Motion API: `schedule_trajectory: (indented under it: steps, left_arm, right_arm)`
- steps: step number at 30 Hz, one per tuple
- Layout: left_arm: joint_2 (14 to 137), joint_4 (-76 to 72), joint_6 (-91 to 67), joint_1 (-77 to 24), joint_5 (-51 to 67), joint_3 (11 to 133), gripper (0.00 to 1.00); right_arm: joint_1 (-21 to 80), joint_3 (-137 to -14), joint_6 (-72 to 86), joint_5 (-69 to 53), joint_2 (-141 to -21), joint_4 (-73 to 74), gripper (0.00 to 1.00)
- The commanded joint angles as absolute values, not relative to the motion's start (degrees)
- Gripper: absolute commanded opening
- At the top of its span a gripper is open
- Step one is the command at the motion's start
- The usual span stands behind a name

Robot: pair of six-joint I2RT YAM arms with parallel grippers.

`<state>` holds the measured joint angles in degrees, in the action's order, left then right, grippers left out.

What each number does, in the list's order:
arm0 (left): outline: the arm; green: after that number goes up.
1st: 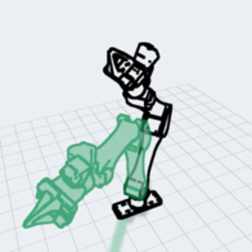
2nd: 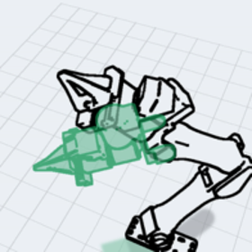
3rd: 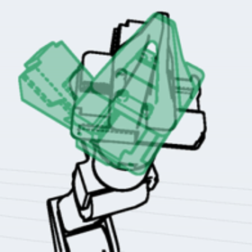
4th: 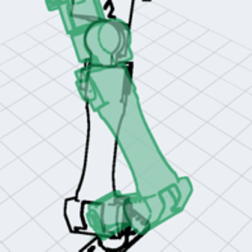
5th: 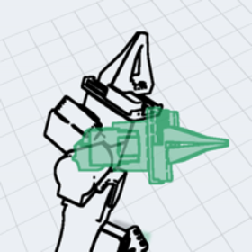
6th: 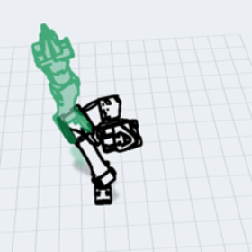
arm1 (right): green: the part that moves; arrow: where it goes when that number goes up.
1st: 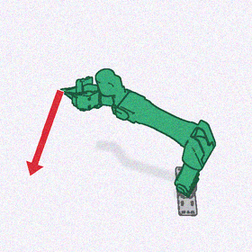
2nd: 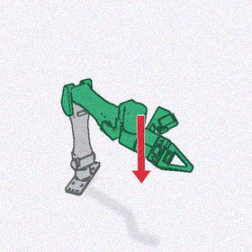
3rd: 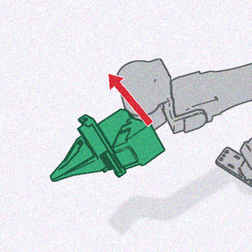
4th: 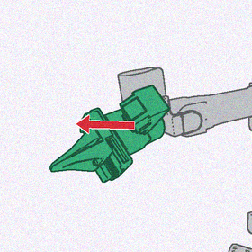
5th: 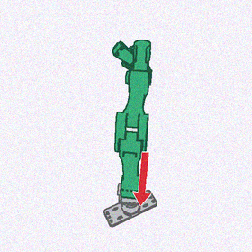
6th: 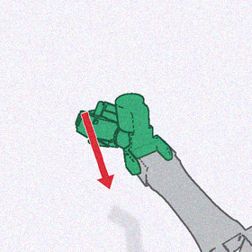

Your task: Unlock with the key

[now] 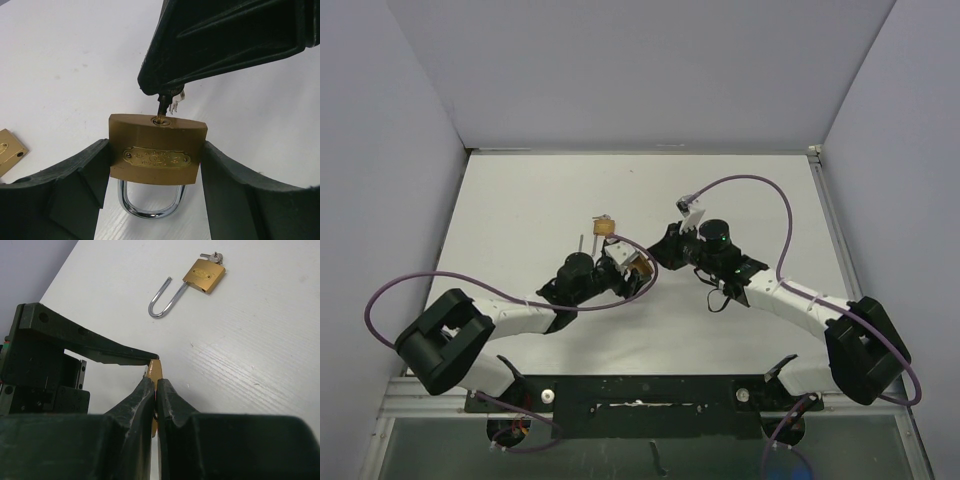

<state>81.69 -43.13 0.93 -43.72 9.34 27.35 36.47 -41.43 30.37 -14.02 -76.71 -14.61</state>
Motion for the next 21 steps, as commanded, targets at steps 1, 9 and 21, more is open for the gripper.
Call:
schedule_trajectory:
  steps: [1,9,21]
  left_arm:
    - [80.3,-67.3,1.1,-42.4,9.6,30.8,0.00]
    - [81.8,-73.2,0.7,-42.5,12.6,28.9,0.00]
    - [82.7,-77.0,0.4,-42.5,12.3,28.8,0.00]
  right_arm:
    - [38.5,-41.8,31.0,-17.8,-78.6,-9.7,0.00]
    - [38.4,-42.9,32.3,-16.6,-79.6,-9.4,0.00]
    - [37.8,-42.6,33.3,-16.0,-80.2,-8.6,0.00]
